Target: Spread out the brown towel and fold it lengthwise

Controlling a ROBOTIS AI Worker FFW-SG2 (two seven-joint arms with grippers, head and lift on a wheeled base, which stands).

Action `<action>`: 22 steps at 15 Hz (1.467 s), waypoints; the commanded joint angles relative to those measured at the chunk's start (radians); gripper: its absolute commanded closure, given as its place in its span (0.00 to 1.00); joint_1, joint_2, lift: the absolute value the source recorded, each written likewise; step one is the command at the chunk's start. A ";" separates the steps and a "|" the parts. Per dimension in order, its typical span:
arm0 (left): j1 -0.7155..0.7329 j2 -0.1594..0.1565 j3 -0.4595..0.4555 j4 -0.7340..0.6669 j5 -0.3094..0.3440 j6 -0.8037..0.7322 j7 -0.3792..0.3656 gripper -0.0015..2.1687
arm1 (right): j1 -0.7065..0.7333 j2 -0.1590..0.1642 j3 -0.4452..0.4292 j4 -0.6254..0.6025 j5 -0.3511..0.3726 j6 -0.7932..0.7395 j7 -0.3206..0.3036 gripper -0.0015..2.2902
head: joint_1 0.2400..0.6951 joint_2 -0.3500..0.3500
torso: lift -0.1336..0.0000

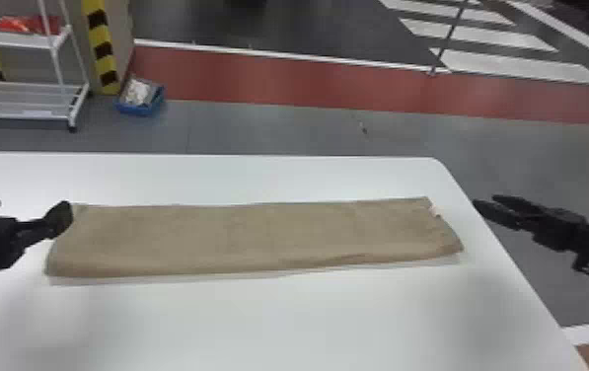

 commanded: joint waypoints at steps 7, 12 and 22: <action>-0.033 0.000 0.037 0.063 0.047 0.060 -0.093 0.04 | 0.029 0.012 -0.003 0.022 0.058 -0.076 -0.063 0.10 | 1.00 0.18 | 0.07; -0.041 0.000 0.034 0.082 0.060 0.070 -0.106 0.04 | 0.043 0.009 -0.013 0.040 0.072 -0.128 -0.080 0.10 | 1.00 0.15 | 0.07; -0.044 0.005 0.037 0.083 0.052 0.097 -0.119 0.04 | 0.052 0.006 -0.018 0.039 0.072 -0.119 -0.080 0.11 | 1.00 0.14 | 0.07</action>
